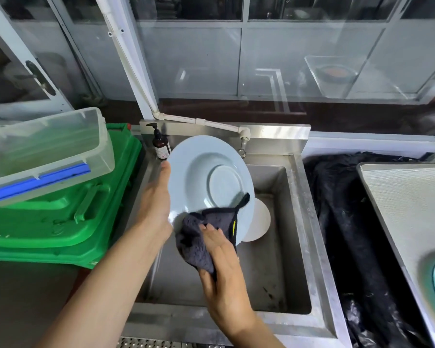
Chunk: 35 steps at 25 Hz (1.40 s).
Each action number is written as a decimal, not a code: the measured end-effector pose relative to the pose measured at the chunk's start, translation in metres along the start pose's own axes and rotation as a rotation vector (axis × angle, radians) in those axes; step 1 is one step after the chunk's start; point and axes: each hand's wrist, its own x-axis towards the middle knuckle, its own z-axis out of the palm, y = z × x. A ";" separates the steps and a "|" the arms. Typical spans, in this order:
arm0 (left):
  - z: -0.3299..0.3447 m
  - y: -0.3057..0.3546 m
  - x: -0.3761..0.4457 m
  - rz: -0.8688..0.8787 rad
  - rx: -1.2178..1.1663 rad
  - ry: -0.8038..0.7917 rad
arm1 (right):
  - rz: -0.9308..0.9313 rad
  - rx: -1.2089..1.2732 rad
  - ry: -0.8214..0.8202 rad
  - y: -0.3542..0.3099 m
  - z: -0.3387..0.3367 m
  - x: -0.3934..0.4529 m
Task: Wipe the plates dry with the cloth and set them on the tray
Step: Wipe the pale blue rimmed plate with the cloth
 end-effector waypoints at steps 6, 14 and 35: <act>-0.002 0.001 0.004 0.076 0.006 -0.033 | 0.481 0.316 0.244 0.009 0.004 -0.021; -0.020 0.008 -0.011 0.180 -0.002 -0.138 | 0.670 0.227 0.429 0.022 -0.040 0.057; -0.007 -0.004 -0.016 0.149 0.045 -0.062 | -0.307 -0.239 -0.144 -0.006 -0.035 0.053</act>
